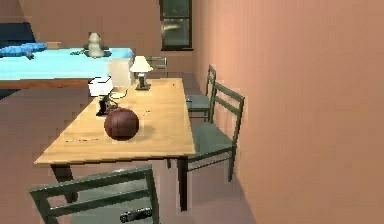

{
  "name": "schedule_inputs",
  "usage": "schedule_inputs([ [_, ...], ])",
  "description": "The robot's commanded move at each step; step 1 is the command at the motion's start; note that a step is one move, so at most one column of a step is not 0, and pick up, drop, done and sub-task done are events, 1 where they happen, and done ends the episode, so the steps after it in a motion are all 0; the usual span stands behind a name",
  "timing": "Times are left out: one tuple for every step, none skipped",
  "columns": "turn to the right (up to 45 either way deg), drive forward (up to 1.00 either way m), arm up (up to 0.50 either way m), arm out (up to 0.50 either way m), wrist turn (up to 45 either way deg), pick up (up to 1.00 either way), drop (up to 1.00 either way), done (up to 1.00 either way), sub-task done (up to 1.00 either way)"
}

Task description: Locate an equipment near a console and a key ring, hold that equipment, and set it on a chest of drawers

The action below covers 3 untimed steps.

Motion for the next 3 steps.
schedule_inputs([
  [9.0,0.00,0.00,0.00,0.0,0.00,0.00,0.00,0.00],
  [0.0,0.60,0.00,0.00,0.0,0.00,0.00,0.00,0.00],
  [-45.0,0.00,0.00,0.00,0.0,0.00,0.00,0.00,0.00],
])
